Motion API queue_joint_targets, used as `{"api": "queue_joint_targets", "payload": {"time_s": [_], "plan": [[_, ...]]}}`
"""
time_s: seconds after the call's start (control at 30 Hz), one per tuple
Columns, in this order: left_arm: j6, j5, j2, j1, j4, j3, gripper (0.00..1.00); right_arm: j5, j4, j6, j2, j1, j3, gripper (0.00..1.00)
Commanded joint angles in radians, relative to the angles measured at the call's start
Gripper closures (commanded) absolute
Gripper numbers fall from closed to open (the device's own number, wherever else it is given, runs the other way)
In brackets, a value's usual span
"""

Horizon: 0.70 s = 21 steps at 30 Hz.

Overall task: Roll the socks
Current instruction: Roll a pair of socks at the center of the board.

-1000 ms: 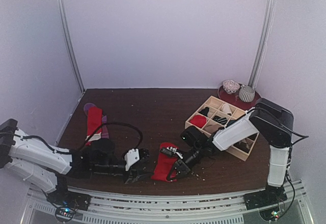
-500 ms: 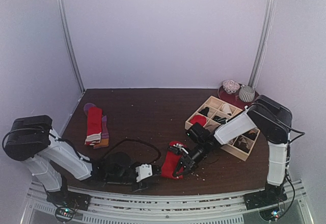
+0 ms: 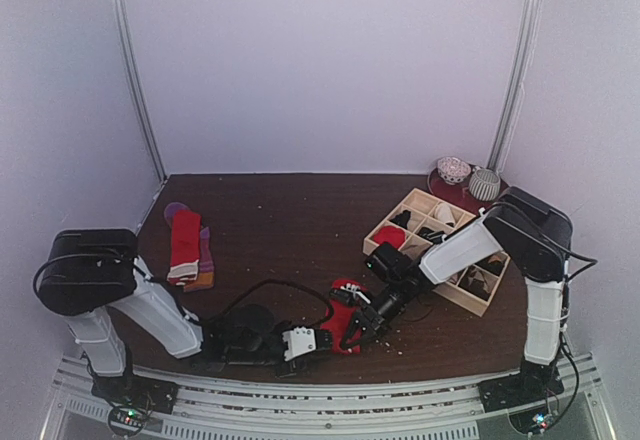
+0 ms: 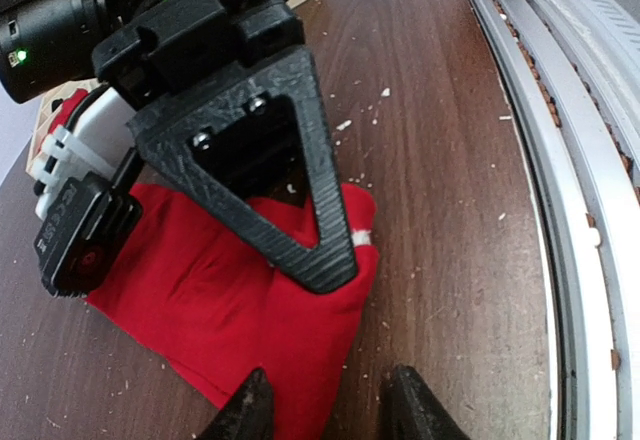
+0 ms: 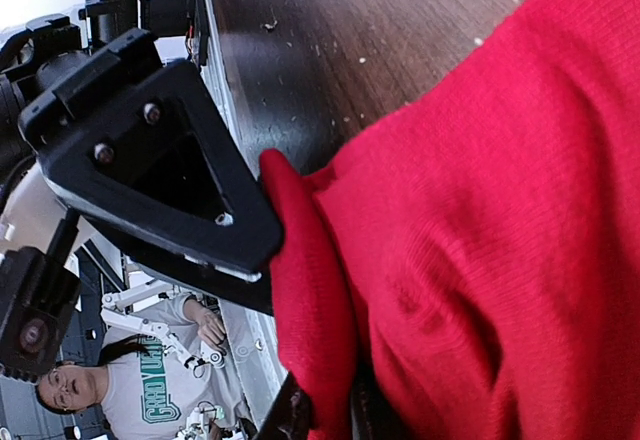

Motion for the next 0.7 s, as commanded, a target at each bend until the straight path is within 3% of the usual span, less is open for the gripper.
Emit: {"api": "queue_joint_targets", "payload": {"time_s": [0.0,0.17,0.27,0.4,0.6,0.67], "plan": [[0.016,0.027,0.042,-0.014,0.042,0.045,0.62,-0.011,-0.005,0.016,0.024,-0.002,0.008,0.88],[-0.001,-0.01,0.097,-0.014,0.024,0.082,0.68,-0.018,-0.001,0.02,0.013,-0.001,0.0,0.88],[-0.027,-0.042,0.132,-0.014,-0.013,0.112,0.85,-0.021,-0.006,0.017,0.0,-0.002,-0.001,0.87],[-0.078,-0.08,0.151,-0.014,-0.048,0.106,0.99,-0.031,-0.046,-0.023,-0.028,-0.002,0.005,0.87],[-0.217,-0.134,0.108,-0.014,-0.194,0.087,1.0,0.056,-0.27,-0.21,-0.132,-0.011,0.062,0.81],[-0.287,-0.13,0.053,-0.014,-0.309,0.086,1.0,0.111,-0.25,-0.221,-0.219,-0.028,0.047,0.79]]}}
